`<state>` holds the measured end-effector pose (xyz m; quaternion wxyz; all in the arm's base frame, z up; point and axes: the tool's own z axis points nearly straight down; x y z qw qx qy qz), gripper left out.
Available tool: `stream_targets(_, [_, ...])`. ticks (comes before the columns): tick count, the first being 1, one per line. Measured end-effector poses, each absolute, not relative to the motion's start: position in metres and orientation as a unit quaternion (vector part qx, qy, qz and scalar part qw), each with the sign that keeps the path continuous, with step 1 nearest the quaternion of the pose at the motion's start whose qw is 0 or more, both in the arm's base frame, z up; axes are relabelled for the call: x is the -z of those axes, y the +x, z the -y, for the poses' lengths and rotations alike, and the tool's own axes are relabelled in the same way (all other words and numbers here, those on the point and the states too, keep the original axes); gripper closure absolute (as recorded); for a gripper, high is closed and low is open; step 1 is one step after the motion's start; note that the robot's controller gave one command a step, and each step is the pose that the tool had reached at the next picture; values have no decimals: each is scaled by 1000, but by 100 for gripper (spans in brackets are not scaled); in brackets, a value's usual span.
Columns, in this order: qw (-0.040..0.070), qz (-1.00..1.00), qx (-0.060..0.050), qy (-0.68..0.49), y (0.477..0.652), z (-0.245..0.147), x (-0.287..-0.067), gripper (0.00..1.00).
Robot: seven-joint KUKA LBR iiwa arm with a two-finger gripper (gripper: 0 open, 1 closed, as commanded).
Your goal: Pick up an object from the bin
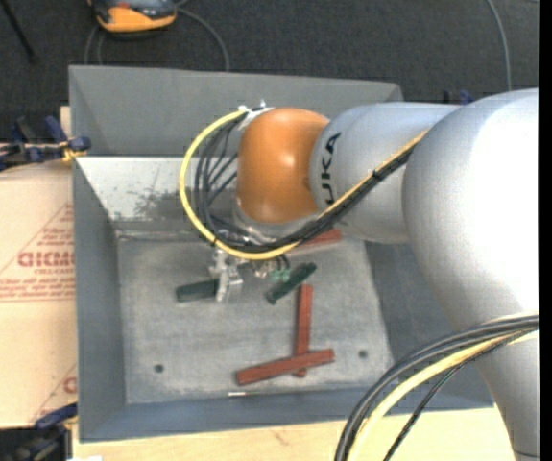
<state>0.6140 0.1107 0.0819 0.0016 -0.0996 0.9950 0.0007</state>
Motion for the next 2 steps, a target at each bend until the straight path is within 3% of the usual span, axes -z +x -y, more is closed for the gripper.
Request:
stream_targets(1, [2, -995, -1, -99, 614, -111, -82, 100])
stream_targets(2, [7, -996, 0, -87, 643, -94, -270, 100])
